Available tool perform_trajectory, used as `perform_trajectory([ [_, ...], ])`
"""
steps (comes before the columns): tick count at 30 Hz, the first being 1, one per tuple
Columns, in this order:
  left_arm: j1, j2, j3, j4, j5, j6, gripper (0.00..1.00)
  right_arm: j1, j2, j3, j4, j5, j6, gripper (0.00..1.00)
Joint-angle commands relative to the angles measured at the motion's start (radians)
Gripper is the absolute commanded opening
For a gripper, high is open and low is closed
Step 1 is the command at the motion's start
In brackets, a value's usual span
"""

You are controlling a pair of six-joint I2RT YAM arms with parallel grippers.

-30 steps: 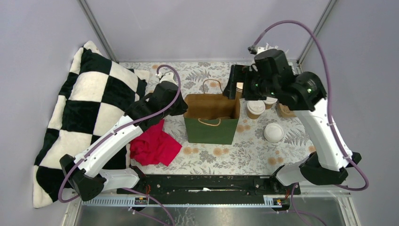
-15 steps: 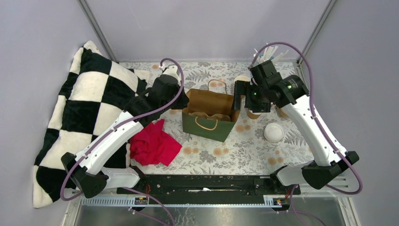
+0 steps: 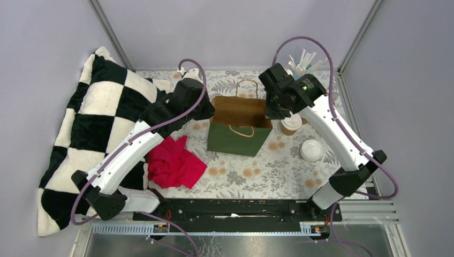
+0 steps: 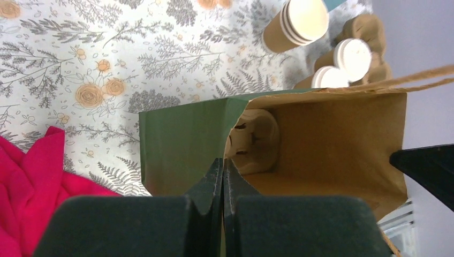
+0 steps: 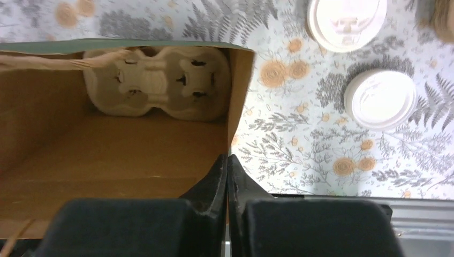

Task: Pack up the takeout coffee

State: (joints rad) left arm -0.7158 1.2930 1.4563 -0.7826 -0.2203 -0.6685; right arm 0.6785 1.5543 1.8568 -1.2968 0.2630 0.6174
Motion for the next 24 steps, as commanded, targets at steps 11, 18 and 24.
perform_trajectory([
  [11,0.016,-0.069,-0.035,-0.064,-0.057,-0.160,0.00,0.048,-0.024,0.017,0.009,0.045,-0.063,0.00],
  [18,0.155,-0.069,-0.061,-0.015,0.183,-0.170,0.00,0.030,0.030,0.177,-0.013,-0.016,-0.125,0.00],
  [24,0.144,-0.078,0.061,-0.048,0.174,-0.176,0.00,0.030,0.017,0.259,-0.018,-0.065,-0.107,0.00],
])
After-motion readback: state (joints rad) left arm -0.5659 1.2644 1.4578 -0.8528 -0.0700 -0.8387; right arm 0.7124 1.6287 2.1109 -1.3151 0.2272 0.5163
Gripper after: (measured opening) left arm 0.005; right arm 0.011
